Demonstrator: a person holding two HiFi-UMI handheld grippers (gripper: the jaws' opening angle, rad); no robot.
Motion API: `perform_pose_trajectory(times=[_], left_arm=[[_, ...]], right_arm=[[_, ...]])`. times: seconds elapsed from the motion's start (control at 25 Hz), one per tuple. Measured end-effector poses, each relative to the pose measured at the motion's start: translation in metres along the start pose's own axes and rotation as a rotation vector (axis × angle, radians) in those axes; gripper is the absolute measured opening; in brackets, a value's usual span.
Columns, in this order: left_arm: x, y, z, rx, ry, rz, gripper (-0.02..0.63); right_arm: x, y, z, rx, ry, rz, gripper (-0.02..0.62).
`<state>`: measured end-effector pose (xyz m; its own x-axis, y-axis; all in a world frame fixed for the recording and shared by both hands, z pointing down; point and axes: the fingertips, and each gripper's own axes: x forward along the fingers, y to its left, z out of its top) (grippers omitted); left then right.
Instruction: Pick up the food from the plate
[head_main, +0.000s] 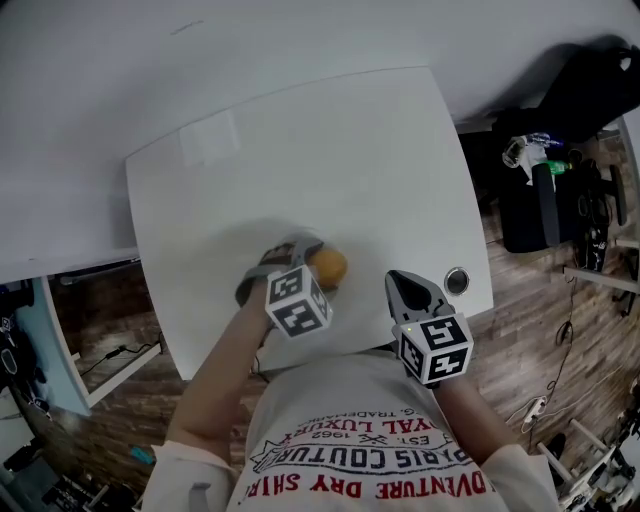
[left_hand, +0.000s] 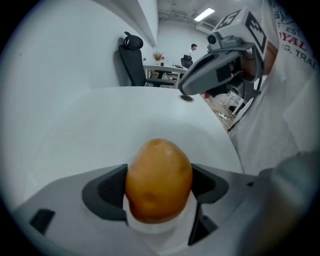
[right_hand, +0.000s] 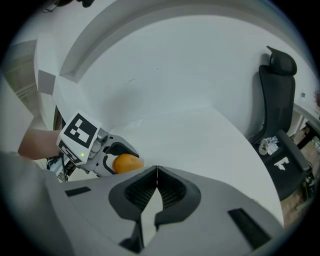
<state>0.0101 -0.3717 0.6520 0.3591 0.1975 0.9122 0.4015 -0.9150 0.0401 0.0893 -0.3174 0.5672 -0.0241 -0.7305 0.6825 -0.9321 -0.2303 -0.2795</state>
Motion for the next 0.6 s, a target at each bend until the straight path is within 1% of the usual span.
perform_pose_trajectory(times=[0.24, 0.36, 0.44, 0.52, 0.6], left_arm=[[0.000, 0.001, 0.001, -0.013, -0.010, -0.021, 0.374], [0.000, -0.001, 0.001, -0.001, -0.005, -0.016, 0.373], [-0.002, -0.001, 0.004, -0.005, -0.018, -0.003, 0.373], [-0.010, 0.001, 0.012, -0.044, -0.064, 0.021, 0.373], [-0.024, 0.007, 0.019, -0.111, -0.131, 0.060, 0.373]], right_arm=[[-0.004, -0.006, -0.004, 0.000, 0.006, -0.007, 0.014], [-0.007, -0.007, -0.004, -0.003, 0.003, -0.008, 0.014], [-0.009, -0.007, -0.003, -0.008, -0.002, -0.008, 0.014], [-0.010, -0.007, 0.001, -0.012, -0.011, -0.009, 0.014], [-0.010, -0.005, 0.006, -0.015, -0.024, -0.010, 0.014]])
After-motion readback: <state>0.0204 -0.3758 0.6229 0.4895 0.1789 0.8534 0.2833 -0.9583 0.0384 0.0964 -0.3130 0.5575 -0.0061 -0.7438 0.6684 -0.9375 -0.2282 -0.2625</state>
